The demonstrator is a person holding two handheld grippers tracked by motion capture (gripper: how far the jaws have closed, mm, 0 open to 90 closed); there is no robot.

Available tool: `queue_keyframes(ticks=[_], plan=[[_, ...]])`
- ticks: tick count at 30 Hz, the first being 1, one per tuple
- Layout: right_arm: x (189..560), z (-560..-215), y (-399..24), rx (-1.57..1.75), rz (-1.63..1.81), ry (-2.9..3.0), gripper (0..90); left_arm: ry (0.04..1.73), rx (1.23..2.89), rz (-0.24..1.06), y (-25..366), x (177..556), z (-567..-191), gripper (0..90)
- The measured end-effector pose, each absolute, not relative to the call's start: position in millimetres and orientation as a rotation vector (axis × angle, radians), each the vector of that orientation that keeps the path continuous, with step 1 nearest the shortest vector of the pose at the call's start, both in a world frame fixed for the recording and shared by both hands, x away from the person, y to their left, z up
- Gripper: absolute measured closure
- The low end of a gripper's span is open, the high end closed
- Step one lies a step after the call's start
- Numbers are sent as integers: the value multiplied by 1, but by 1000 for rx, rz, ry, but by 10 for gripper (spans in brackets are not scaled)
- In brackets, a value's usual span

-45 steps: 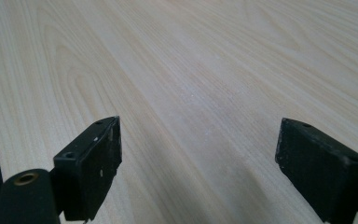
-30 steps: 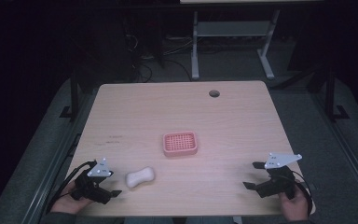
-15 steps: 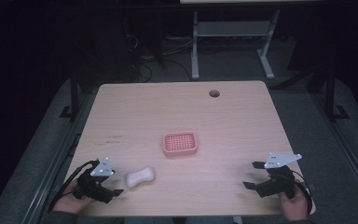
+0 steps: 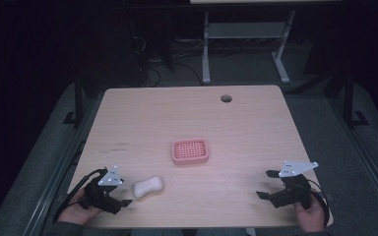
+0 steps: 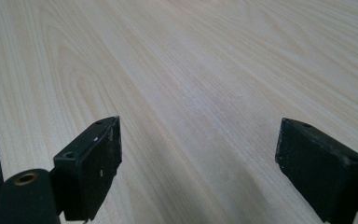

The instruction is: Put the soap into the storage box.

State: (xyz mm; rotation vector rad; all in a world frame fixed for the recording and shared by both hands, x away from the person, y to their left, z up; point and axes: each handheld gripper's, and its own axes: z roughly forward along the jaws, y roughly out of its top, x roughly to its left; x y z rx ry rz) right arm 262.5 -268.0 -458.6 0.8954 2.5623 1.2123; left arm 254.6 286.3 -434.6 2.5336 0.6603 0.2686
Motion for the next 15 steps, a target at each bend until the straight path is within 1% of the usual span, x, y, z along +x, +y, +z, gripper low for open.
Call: queue_keyframes(ticks=[8, 15], plan=[[262, -458, -268, 894, 1212, 2562, 142, 649, 2511, 245, 281, 257, -430, 229], [262, -457, -268, 896, 1212, 2562, 142, 619, 2530, 261, 270, 261, -427, 227]])
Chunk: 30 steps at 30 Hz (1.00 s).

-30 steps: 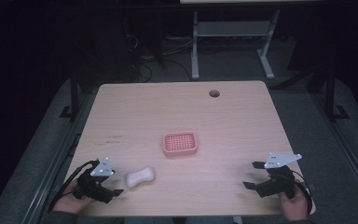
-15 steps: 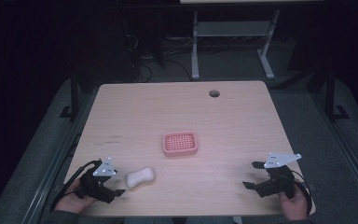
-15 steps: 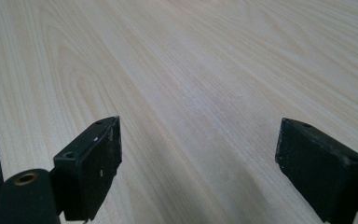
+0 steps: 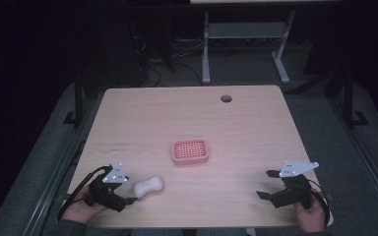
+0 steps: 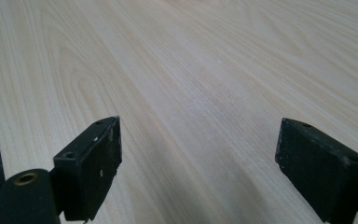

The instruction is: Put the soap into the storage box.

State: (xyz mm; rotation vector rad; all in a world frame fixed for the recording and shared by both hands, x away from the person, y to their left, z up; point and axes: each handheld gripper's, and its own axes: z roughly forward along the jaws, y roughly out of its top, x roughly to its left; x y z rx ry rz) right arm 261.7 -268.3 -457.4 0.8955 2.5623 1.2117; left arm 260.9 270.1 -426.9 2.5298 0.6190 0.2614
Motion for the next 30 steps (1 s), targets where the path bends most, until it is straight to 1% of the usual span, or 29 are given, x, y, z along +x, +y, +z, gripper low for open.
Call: queue_keyframes(ticks=[7, 30], plan=[[262, -457, -269, 892, 1215, 2561, 141, 593, 2537, 255, 260, 266, -427, 220], [263, -457, -267, 883, 1213, 2568, 141, 583, 2570, 236, 250, 276, -432, 240]])
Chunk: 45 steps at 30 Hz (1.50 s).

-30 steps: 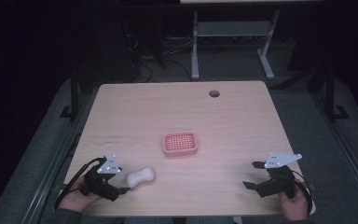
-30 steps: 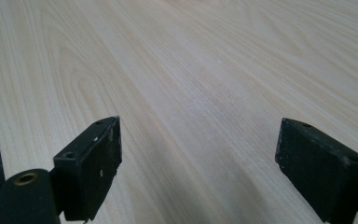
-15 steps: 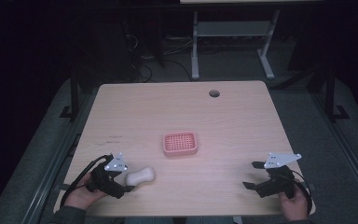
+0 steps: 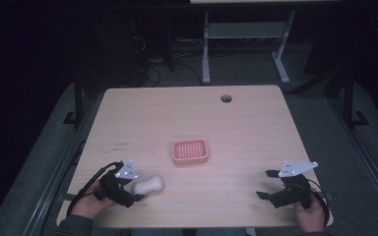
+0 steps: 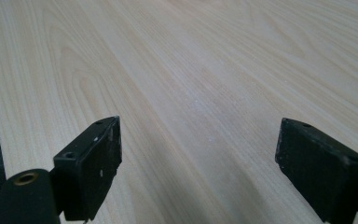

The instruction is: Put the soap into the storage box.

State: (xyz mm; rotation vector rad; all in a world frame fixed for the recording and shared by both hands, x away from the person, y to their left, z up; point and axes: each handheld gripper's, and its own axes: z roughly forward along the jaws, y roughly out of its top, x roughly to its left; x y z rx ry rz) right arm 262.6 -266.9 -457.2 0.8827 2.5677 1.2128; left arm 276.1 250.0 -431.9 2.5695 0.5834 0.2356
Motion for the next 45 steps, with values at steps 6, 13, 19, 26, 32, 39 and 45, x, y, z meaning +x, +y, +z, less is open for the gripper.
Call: queue_keyframes(ticks=[6, 13, 19, 26, 32, 39, 45], plan=[[262, -457, -267, 888, 1214, 2568, 142, 575, 2575, 226, 244, 279, -434, 240], [263, -457, -267, 882, 1213, 2567, 142, 564, 2583, 219, 240, 282, -435, 245], [262, -457, -267, 887, 1215, 2569, 142, 554, 2590, 215, 236, 285, -436, 260], [263, -457, -267, 885, 1216, 2569, 142, 547, 2600, 200, 231, 287, -438, 281], [263, -457, -267, 885, 1216, 2568, 142, 539, 2615, 193, 229, 290, -439, 318], [263, -457, -267, 883, 1218, 2567, 142, 529, 2617, 178, 228, 293, -438, 369], [262, -457, -267, 879, 1215, 2568, 141, 531, 2634, 151, 226, 295, -440, 394]])
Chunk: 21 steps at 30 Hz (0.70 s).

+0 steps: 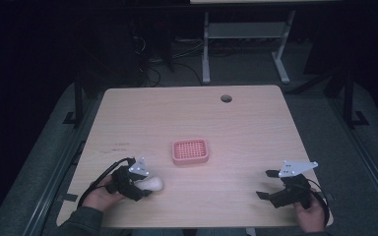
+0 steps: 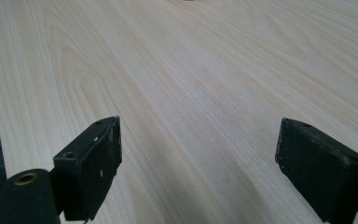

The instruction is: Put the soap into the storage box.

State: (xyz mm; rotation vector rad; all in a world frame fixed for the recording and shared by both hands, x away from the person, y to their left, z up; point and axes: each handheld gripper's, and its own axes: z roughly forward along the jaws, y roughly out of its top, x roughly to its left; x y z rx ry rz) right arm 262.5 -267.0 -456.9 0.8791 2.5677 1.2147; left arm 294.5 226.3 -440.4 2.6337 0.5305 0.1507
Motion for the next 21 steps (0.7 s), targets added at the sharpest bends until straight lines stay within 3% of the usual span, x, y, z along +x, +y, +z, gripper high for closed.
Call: queue_keyframes(ticks=[7, 21], plan=[[262, -457, -267, 878, 1215, 2567, 142, 513, 2638, 148, 225, 294, -441, 444], [262, -457, -266, 877, 1215, 2571, 142, 518, 2650, 140, 224, 294, -442, 443]])
